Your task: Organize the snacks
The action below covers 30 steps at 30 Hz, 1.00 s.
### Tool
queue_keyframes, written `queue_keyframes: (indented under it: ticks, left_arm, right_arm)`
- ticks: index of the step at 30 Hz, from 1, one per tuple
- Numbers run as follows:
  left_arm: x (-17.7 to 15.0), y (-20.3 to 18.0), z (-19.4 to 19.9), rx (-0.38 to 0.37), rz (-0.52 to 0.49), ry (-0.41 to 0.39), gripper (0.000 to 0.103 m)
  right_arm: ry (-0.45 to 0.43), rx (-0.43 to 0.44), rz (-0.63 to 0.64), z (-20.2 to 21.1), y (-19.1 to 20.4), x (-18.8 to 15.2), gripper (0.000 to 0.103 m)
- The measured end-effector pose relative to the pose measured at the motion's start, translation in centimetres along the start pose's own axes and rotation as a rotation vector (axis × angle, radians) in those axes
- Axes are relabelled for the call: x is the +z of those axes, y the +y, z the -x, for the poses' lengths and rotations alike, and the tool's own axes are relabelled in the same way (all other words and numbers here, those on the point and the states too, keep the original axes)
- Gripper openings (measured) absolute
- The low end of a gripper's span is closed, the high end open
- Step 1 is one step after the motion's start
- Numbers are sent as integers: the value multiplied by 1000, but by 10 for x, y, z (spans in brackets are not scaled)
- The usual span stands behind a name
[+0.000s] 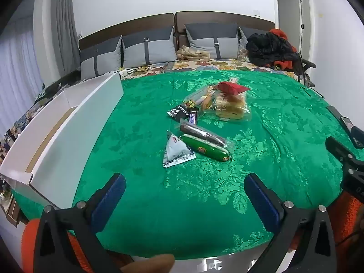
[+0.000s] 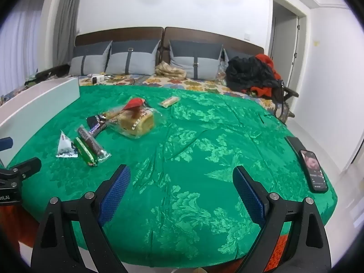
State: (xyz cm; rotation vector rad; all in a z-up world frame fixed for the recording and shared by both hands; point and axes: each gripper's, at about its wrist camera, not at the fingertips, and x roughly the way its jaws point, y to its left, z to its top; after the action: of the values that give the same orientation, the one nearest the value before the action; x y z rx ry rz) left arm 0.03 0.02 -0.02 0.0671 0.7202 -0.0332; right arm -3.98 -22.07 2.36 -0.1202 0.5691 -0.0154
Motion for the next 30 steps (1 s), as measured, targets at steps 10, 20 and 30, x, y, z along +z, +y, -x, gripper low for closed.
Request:
queue_keyframes:
  ticks: [10, 20, 30]
  left_arm:
    - [-8, 12, -6, 27, -7, -10, 103]
    - [-10, 8, -7, 51, -16, 4, 103]
    - [-10, 9, -10, 52, -14, 17, 103]
  right_arm:
    - [-15, -6, 44, 3, 7, 3, 93]
    - [-12, 7, 43, 0, 7, 0, 93]
    - [-3, 14, 46, -5, 9, -3, 93]
